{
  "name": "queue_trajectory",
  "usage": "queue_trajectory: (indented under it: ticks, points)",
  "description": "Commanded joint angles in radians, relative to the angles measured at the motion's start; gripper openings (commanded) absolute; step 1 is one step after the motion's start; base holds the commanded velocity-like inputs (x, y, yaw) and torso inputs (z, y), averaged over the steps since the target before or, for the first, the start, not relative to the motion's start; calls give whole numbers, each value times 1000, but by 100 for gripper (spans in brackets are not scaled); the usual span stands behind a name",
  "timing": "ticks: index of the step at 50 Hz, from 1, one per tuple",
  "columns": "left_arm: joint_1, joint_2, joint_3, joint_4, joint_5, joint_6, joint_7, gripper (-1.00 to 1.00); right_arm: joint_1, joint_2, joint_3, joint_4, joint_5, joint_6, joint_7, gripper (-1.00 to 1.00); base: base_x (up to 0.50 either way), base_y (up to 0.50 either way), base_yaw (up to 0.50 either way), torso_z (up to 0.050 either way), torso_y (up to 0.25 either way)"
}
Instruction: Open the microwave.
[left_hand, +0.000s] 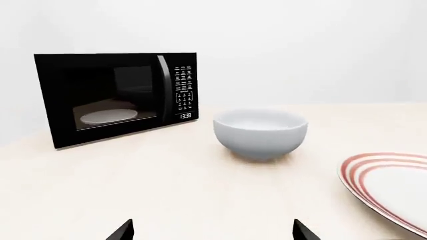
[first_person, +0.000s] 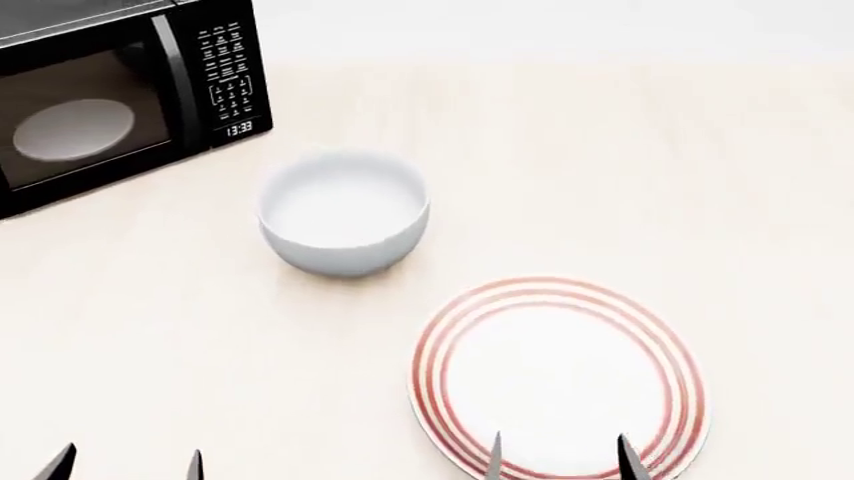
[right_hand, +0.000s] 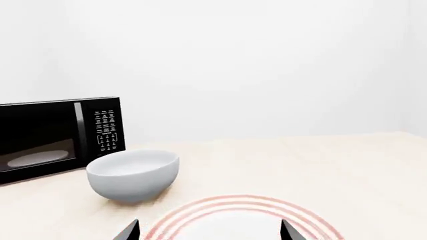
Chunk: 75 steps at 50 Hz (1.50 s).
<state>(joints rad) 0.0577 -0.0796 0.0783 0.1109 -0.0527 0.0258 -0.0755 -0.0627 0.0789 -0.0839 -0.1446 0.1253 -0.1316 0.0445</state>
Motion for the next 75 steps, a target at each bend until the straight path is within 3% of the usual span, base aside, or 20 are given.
queue_trajectory:
  ticks: [1,75]
  points:
    - [-7,-12,14,-24,-16,9,-15,100,3,16,-21,9,11,-14,11,100,207,410,0,0,0]
    - [-15,-76,89,-35,-64,22,-85,100,16,79,-91,38,89,-41,65,100,233,393,0,0,0]
